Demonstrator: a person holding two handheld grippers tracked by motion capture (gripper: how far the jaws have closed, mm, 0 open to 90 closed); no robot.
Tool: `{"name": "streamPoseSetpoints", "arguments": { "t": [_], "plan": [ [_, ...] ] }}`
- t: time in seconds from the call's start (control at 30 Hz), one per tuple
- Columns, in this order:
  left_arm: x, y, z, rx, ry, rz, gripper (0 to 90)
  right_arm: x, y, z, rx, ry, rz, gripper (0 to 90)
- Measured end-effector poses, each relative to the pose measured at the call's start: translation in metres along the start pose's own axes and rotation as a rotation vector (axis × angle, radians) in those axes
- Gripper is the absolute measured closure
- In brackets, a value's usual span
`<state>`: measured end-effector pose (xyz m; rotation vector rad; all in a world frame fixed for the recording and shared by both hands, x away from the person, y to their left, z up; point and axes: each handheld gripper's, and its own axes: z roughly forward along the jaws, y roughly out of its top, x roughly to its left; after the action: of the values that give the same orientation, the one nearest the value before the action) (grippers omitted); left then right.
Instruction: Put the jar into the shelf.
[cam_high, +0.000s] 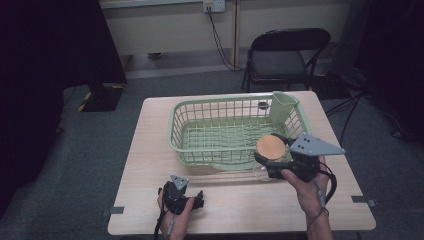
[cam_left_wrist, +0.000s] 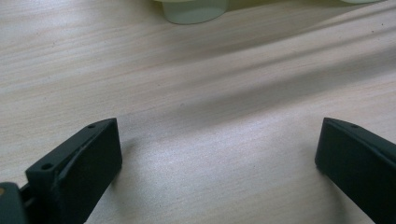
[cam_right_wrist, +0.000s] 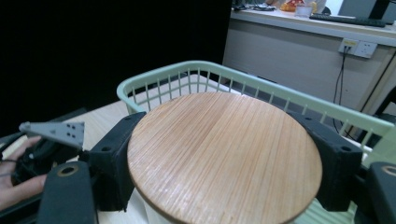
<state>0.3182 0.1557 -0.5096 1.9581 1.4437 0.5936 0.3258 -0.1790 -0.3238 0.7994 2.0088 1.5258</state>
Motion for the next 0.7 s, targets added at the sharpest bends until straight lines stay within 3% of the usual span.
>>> {"name": "streamPoseSetpoints", "arguments": {
  "t": [0.33,0.7],
  "plan": [
    [0.000,0.000,0.000,0.000,0.000,0.000,0.4,-0.012,0.029,0.016,-0.021,0.027,-0.016,23.2],
    [0.000,0.000,0.000,0.000,0.000,0.000,0.4,-0.026,0.054,0.052,-0.004,0.059,-0.038,23.3]
  ]
}}
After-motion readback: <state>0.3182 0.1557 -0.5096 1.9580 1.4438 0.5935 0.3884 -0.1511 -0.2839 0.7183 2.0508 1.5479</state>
